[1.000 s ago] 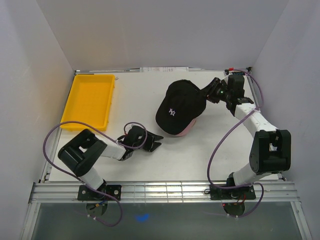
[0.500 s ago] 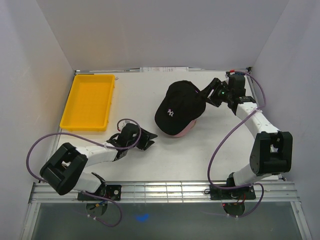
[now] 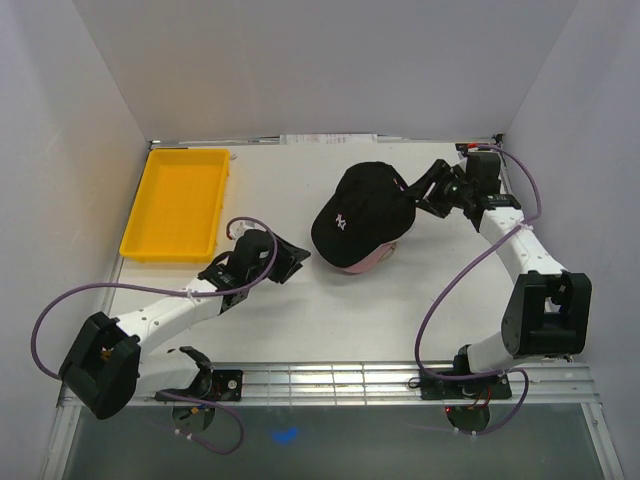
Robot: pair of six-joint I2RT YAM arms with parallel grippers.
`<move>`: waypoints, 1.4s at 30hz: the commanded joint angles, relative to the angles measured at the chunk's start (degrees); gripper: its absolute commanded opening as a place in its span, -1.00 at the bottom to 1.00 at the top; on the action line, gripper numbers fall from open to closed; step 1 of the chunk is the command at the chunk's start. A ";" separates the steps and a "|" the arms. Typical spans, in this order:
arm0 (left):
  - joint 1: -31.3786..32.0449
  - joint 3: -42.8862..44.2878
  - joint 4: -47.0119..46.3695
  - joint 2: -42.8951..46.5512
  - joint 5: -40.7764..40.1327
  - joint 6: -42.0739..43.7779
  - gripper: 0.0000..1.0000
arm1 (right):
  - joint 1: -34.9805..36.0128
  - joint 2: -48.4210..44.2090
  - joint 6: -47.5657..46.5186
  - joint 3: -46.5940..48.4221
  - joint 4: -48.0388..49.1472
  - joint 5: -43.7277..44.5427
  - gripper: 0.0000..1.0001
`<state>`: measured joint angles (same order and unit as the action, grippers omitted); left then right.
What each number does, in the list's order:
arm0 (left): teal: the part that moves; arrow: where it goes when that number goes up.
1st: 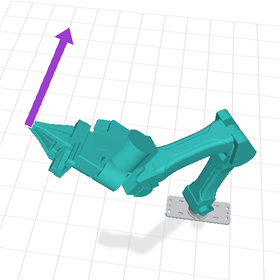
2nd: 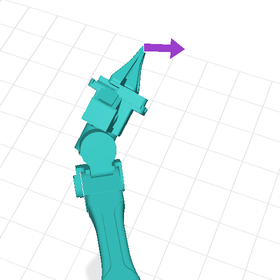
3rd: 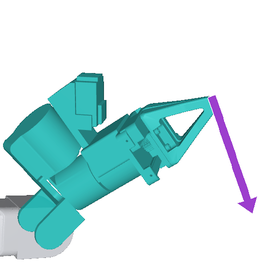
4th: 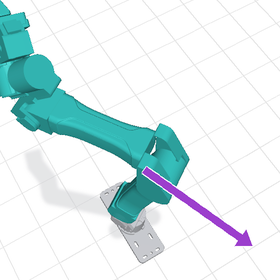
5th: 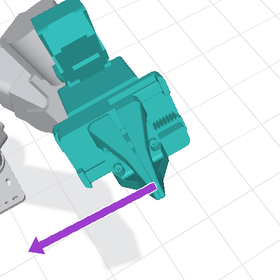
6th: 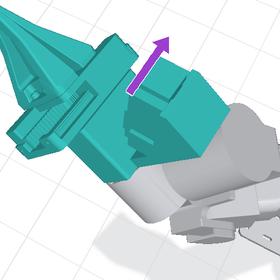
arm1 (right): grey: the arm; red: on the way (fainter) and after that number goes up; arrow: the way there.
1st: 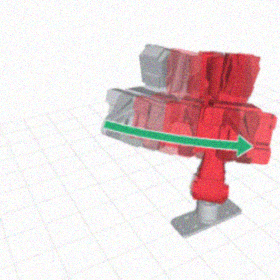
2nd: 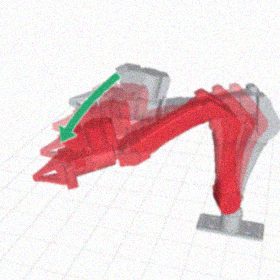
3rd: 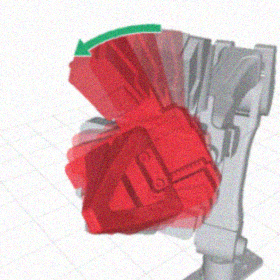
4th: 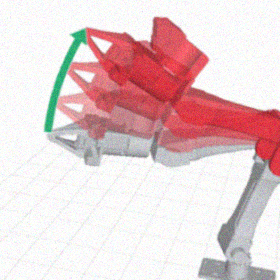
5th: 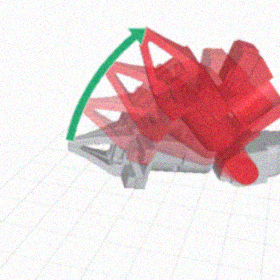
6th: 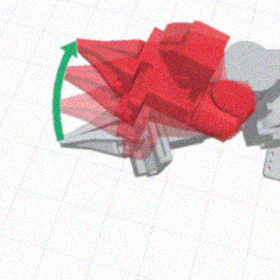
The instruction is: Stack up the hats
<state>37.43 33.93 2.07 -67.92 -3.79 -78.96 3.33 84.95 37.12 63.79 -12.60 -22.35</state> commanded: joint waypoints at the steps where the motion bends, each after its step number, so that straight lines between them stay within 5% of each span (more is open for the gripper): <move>1: -0.43 6.03 4.96 1.83 -2.01 5.47 0.05 | -1.57 -2.15 -2.76 -2.17 -4.89 0.56 0.23; 16: -0.43 16.43 9.54 -1.34 -1.66 12.43 0.06 | -2.63 -6.81 -1.97 3.44 -2.60 -2.26 0.19; 37: -0.52 18.80 10.77 -2.57 -1.04 13.30 0.05 | -2.63 1.45 -3.55 6.96 -1.81 -4.63 -0.20; 42: -0.43 17.93 10.15 -2.83 -0.78 12.87 0.04 | -2.63 1.36 -3.90 5.04 -1.73 -3.32 -0.42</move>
<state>37.23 50.76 12.08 -70.67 -5.08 -66.48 0.86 86.48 34.46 68.47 -15.55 -25.87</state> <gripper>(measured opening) 0.524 0.310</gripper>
